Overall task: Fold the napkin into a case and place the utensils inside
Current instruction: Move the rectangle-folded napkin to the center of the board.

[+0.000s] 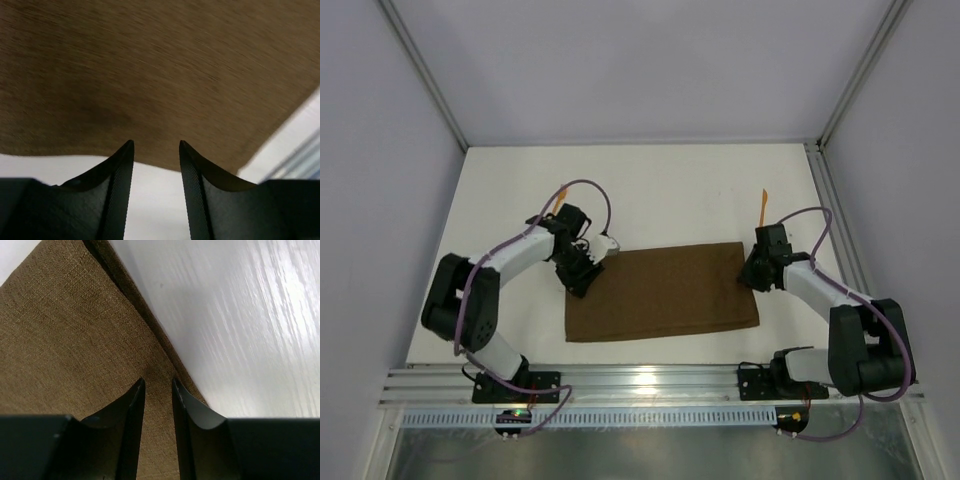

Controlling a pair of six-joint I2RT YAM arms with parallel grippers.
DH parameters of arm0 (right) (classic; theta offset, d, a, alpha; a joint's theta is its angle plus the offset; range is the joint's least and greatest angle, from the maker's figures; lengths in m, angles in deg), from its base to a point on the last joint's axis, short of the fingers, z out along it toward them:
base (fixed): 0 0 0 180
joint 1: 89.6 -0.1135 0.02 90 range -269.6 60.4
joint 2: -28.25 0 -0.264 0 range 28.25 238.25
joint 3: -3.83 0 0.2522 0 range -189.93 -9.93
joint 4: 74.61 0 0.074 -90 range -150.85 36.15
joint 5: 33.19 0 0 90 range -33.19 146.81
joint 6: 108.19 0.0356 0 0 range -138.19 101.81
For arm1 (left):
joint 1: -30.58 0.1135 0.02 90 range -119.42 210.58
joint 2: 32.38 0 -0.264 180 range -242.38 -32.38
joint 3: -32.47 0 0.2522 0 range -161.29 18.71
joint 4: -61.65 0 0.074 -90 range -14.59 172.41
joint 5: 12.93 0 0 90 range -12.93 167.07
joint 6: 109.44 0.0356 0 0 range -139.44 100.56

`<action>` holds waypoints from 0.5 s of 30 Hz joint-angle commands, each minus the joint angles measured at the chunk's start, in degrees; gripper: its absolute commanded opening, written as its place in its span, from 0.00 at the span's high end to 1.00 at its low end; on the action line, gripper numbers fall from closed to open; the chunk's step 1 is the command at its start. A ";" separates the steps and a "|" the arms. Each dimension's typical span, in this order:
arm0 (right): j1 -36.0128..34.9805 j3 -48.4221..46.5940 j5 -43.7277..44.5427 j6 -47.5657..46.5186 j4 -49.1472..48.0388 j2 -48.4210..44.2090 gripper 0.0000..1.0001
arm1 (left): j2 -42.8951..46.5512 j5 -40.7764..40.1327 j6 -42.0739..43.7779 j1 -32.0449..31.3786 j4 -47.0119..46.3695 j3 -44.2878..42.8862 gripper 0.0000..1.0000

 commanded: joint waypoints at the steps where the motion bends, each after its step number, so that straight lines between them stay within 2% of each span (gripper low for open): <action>1: -0.32 -1.70 -0.61 0.66 -6.87 3.60 0.68 | -5.39 -14.37 -9.36 -0.20 -14.43 -1.45 0.58; 6: -0.23 -4.77 0.79 0.76 -9.34 11.58 0.68 | -13.30 -18.17 -11.03 -0.99 -17.97 -8.38 0.60; 10: 0.03 -12.23 0.62 -0.56 -7.34 16.17 0.68 | -18.32 -21.33 -11.30 -0.99 -20.07 -14.19 0.60; 12: -0.14 -15.14 -0.69 -1.35 -5.84 16.62 0.69 | -19.73 -19.67 -11.21 -0.99 -19.12 -17.70 0.60; 13: -0.05 -15.59 -0.79 -1.79 -4.87 16.10 0.69 | -19.47 -15.40 -11.30 -0.99 -18.15 -18.50 0.60; 15: -0.14 -16.20 -0.26 -3.02 -3.55 14.17 0.69 | -17.55 -12.12 -11.03 -0.99 -16.04 -18.60 0.58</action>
